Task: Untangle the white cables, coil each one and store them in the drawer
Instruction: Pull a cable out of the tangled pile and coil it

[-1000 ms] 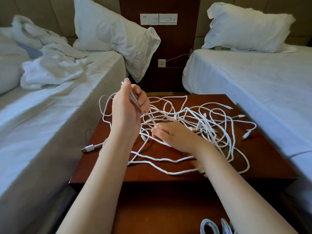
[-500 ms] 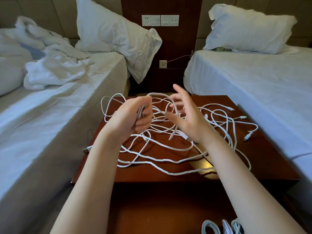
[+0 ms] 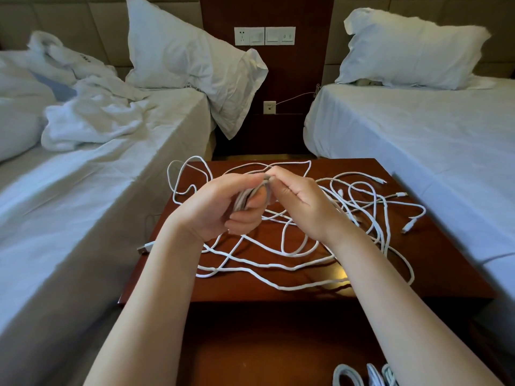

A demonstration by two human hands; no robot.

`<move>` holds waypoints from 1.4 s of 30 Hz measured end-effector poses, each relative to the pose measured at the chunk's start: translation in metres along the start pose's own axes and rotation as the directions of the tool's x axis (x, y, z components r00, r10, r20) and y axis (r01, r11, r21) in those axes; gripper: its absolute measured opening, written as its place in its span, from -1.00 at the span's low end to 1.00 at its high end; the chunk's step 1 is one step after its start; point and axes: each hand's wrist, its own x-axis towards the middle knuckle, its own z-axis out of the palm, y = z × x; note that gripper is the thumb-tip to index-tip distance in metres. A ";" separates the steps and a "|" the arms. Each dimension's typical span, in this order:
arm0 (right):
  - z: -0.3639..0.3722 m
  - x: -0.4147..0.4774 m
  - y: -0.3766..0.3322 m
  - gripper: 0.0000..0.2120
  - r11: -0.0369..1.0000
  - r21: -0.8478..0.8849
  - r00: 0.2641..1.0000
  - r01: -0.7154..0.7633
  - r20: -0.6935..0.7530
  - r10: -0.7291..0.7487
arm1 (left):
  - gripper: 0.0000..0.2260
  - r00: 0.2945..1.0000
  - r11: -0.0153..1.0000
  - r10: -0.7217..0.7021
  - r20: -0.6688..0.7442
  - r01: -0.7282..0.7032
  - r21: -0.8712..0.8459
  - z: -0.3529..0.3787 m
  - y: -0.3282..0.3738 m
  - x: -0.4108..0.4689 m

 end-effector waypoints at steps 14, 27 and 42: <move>0.010 0.001 0.007 -0.64 0.993 -0.117 0.997 -0.035 -0.071 0.027 | -0.48 0.731 0.959 0.024 -0.682 0.177 0.223 0.015 0.000 0.016; 0.006 0.002 0.015 -0.73 0.984 -0.159 0.970 -0.076 -0.239 0.036 | -0.55 0.525 0.896 0.356 -0.773 0.044 0.443 0.012 -0.009 0.023; 0.020 0.006 0.012 -0.70 0.973 -0.127 0.882 -0.194 -0.456 0.116 | -0.65 0.410 0.776 0.584 -0.701 -0.027 0.630 0.025 -0.036 0.037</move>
